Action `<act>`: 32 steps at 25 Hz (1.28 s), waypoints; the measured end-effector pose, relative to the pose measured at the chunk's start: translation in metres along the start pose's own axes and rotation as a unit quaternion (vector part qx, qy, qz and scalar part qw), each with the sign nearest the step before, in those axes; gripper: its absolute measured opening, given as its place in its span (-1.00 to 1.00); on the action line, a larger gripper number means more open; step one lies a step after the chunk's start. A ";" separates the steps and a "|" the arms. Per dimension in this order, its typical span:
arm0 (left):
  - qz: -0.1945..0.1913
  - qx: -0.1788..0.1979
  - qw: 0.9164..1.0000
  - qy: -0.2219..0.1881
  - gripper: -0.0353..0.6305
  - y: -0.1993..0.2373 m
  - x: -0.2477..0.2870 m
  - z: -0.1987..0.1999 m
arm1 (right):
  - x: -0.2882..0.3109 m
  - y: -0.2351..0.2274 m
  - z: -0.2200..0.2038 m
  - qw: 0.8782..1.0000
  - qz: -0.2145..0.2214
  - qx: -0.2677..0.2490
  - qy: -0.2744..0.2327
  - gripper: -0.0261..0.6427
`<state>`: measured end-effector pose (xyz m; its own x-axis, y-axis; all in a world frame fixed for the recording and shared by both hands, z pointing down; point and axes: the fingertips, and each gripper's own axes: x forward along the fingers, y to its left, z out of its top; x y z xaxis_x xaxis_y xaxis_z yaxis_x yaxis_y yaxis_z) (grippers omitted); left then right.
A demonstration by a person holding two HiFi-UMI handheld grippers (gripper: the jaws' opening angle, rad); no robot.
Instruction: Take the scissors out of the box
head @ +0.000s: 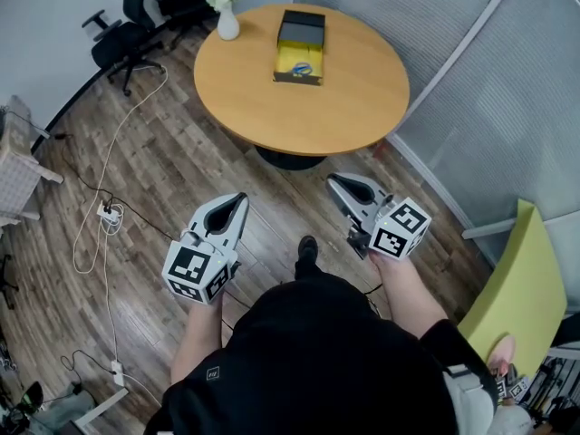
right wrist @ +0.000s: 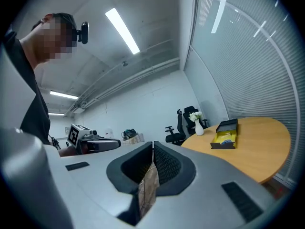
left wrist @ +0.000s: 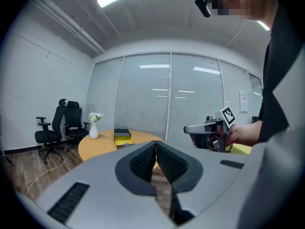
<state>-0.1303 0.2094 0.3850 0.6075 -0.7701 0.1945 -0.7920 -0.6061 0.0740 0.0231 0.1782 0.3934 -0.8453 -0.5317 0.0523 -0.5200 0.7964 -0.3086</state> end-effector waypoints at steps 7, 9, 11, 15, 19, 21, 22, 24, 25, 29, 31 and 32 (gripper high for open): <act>0.015 -0.008 1.000 0.017 -0.85 0.036 0.061 0.008 | 0.034 -0.064 0.013 0.999 0.026 0.004 0.023 -0.81; 0.011 -0.010 1.000 0.023 -0.85 0.040 0.087 0.010 | 0.037 -0.088 0.017 0.999 0.027 0.011 0.023 -0.81; 0.005 -0.010 1.000 0.029 -0.85 0.043 0.116 0.013 | 0.036 -0.114 0.020 0.999 0.025 0.020 0.022 -0.81; -0.011 -0.013 0.999 0.032 -0.85 0.043 0.162 0.025 | 0.029 -0.155 0.027 0.999 0.015 0.036 0.014 -0.81; -0.017 -0.006 0.999 0.028 -0.85 0.039 0.197 0.037 | 0.023 -0.187 0.033 0.999 0.011 0.043 0.010 -0.81; -0.019 -0.005 0.999 0.029 -0.85 0.040 0.209 0.040 | 0.024 -0.195 0.035 0.999 0.014 0.046 0.007 -0.81; -0.020 -0.005 0.999 0.030 -0.85 0.041 0.213 0.041 | 0.026 -0.198 0.036 0.999 0.015 0.048 0.007 -0.81; -0.024 -0.005 0.999 0.031 -0.85 0.045 0.222 0.041 | 0.029 -0.203 0.036 0.999 0.015 0.051 0.009 -0.81; -0.026 -0.005 0.999 0.031 -0.85 0.048 0.225 0.041 | 0.032 -0.207 0.035 0.998 0.013 0.052 0.012 -0.81; -0.035 -0.004 0.999 0.026 -0.85 0.071 0.244 0.042 | 0.050 -0.225 0.037 0.999 0.000 0.049 0.019 -0.81; -0.039 -0.005 0.999 0.021 -0.85 0.089 0.255 0.043 | 0.064 -0.238 0.040 0.999 -0.007 0.046 0.020 -0.81; -0.042 -0.005 0.999 0.019 -0.85 0.099 0.260 0.043 | 0.072 -0.244 0.042 0.999 -0.011 0.044 0.020 -0.81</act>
<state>-0.0484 -0.0593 0.4009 0.6692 -0.7086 0.2235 -0.7390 -0.6660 0.1012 0.0937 -0.0663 0.4324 -0.8387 -0.5358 0.0973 -0.5274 0.7548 -0.3901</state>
